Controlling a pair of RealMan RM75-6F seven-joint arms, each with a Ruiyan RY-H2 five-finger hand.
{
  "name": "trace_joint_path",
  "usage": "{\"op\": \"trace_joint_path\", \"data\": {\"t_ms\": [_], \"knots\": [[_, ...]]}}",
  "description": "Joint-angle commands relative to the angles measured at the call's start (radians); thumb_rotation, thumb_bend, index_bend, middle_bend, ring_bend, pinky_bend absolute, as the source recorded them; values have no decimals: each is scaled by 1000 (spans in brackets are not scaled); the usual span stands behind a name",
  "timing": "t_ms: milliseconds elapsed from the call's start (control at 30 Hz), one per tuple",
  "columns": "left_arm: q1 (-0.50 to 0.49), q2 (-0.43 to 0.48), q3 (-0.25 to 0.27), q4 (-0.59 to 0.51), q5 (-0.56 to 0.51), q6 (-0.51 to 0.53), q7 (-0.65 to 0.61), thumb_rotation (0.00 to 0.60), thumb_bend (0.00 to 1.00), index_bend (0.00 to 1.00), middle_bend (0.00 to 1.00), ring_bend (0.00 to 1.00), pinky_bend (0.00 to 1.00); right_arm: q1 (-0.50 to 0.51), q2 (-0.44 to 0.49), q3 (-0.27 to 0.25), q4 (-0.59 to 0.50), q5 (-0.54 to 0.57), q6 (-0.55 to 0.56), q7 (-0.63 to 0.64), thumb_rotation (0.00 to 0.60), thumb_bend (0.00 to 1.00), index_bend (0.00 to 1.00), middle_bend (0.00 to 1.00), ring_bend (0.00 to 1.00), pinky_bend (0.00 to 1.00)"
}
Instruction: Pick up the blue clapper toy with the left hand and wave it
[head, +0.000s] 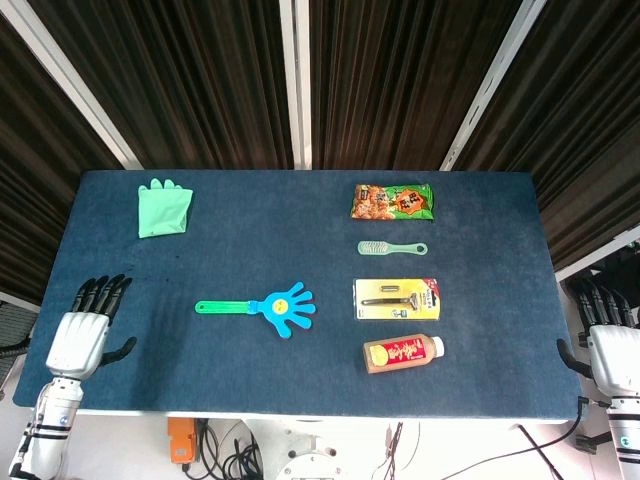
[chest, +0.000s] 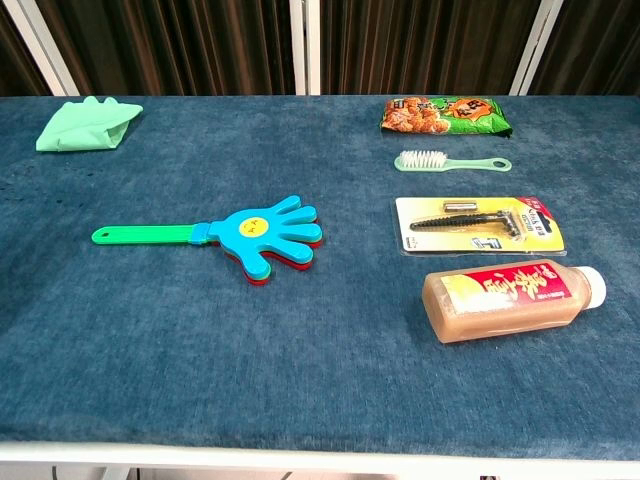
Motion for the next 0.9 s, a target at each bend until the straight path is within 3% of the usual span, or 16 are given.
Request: {"op": "trace_joint_path", "data": {"t_ms": [33,300,600,733,900], "knots": [[-8,-2,-4,0,-11,-16,1,600,221,38,40,0,0,1,0,1,-1,2,-1,0,600,275,0,0,0,0],[-54,-32,-22,2,-27,-80,-6,600,232,56,41,0,0,0,7,5,-5,10,-1,0,600,275,0,0,0,0],[-168,-139,-61,15,-81,-241,-28,600,256,73,41,0,0,-2,10,3,13,11,-6,25,600,275,0,0,0,0],[-216,-193,-82,51,-118,-308,-68,600,256,195,41,0,0,0,16,7,16,13,-8,40,600,275,0,0,0,0],[-266,-245,-94,108,-142,-373,-94,600,256,205,41,0,0,2,17,6,23,17,-16,45,600,275,0,0,0,0]]}}
